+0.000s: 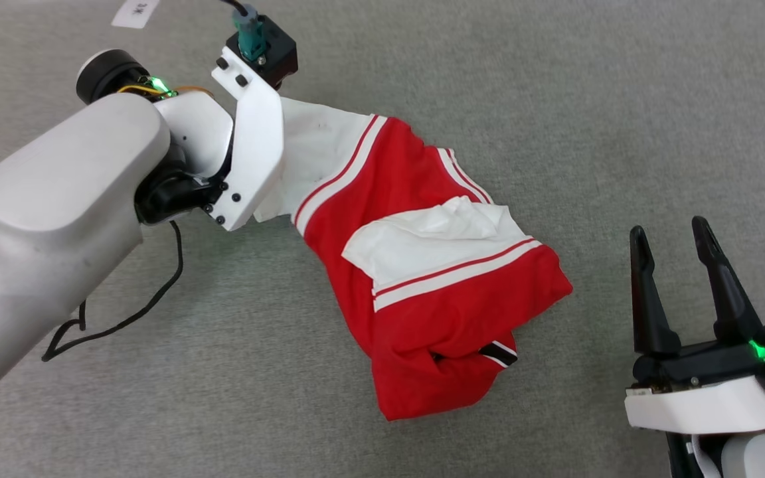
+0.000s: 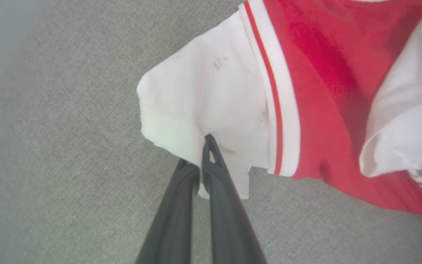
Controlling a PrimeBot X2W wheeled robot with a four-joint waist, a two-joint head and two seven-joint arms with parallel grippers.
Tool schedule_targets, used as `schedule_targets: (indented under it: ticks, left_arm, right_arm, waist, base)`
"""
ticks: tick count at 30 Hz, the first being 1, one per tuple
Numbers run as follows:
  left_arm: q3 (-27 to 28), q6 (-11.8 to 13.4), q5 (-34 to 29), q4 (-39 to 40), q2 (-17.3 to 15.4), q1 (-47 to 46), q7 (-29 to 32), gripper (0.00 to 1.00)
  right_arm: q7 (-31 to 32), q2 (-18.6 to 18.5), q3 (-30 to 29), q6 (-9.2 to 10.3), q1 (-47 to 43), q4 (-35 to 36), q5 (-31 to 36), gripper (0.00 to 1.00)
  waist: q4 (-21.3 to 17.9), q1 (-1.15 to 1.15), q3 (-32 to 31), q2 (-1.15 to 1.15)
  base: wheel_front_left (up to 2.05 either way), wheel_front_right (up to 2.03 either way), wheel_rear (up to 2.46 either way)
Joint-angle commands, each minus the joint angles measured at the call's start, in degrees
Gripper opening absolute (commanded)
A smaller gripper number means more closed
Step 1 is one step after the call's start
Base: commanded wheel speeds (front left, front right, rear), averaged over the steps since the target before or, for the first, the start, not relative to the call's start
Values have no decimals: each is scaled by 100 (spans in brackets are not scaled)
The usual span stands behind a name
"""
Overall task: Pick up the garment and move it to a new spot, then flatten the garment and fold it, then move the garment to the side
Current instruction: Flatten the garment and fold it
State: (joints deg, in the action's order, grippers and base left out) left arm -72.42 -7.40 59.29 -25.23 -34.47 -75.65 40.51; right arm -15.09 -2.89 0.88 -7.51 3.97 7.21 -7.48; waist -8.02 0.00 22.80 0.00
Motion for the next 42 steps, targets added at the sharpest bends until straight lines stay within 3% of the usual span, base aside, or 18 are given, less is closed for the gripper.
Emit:
schedule_targets:
  ticks: [1,9,15,20,25,26,27,35,42]
  left_arm:
    - [-24,-1,40,40,-88,-22,-87,0]
    - [-59,0,291,702,-925,433,-420,0]
    - [-75,33,506,667,-1444,1256,-483,0]
    - [-84,119,648,372,-1531,2027,-535,0]
    - [-86,140,748,-39,-1368,2532,-596,0]
    - [-79,169,758,-128,-1302,2598,-681,35]
    - [-54,220,698,-220,-1246,2597,-810,100]
    - [280,140,348,-161,-1233,1706,-1336,100]
    - [432,67,421,423,-1119,993,-979,100]
  right_arm:
    - [-12,3,-10,4,-90,-19,43,100]
    - [-12,2,-74,4,-378,-131,178,100]
    - [-12,3,-73,4,-449,-206,217,100]
    - [-12,2,-46,4,-408,-267,240,100]
    - [-11,3,-18,4,-412,-323,273,100]
    - [-11,3,-14,4,-421,-333,274,100]
    - [-11,2,-5,4,-431,-342,274,100]
    - [-11,2,-87,4,-541,-378,229,100]
    - [-11,3,-56,4,-584,-374,183,100]
  waist:
    - [218,0,-286,0]
    - [674,0,-829,0]
    - [889,0,-959,0]
    - [911,0,-938,0]
    - [856,0,-928,0]
    - [846,0,-935,0]
    - [834,0,-947,0]
    - [837,0,-1138,0]
    - [791,0,-1230,0]
  base:
    - [0,0,0]
    - [0,0,0]
    - [0,0,0]
    - [0,0,0]
    - [0,0,0]
    - [0,0,0]
    - [0,0,0]
    - [0,0,0]
    - [0,0,0]
